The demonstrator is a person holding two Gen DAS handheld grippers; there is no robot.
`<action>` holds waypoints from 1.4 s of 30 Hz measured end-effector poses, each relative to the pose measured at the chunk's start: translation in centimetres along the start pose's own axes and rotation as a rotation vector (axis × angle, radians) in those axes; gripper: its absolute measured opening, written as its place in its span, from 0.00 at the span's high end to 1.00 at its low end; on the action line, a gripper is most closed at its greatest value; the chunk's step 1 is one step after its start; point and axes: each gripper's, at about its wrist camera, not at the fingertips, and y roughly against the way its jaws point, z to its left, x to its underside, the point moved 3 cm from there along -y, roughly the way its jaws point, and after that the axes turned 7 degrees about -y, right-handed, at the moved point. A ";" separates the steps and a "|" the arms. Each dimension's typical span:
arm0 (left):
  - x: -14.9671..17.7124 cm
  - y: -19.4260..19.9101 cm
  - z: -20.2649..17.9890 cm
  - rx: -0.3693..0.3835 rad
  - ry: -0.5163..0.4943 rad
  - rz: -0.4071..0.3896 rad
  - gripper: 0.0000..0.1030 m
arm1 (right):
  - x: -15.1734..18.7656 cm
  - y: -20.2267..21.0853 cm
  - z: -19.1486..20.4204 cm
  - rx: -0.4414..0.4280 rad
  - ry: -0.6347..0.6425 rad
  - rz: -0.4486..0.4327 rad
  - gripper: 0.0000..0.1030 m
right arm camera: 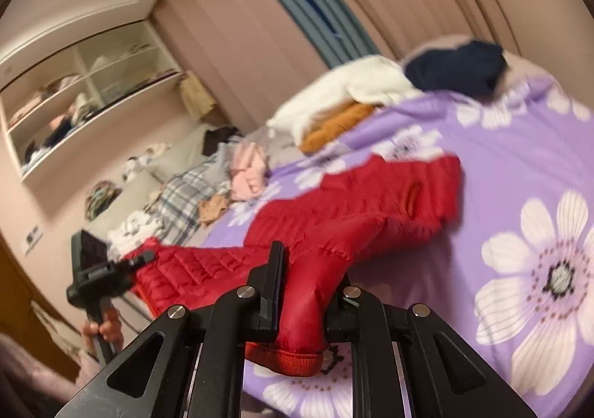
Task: Fold large clothes
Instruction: 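Lift the hem with both tools and fold it up onto the collar, then release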
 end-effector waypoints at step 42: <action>-6.2 -19.0 12.1 -0.249 0.189 0.141 0.79 | -8.0 -16.3 -13.1 0.197 -0.211 0.055 0.84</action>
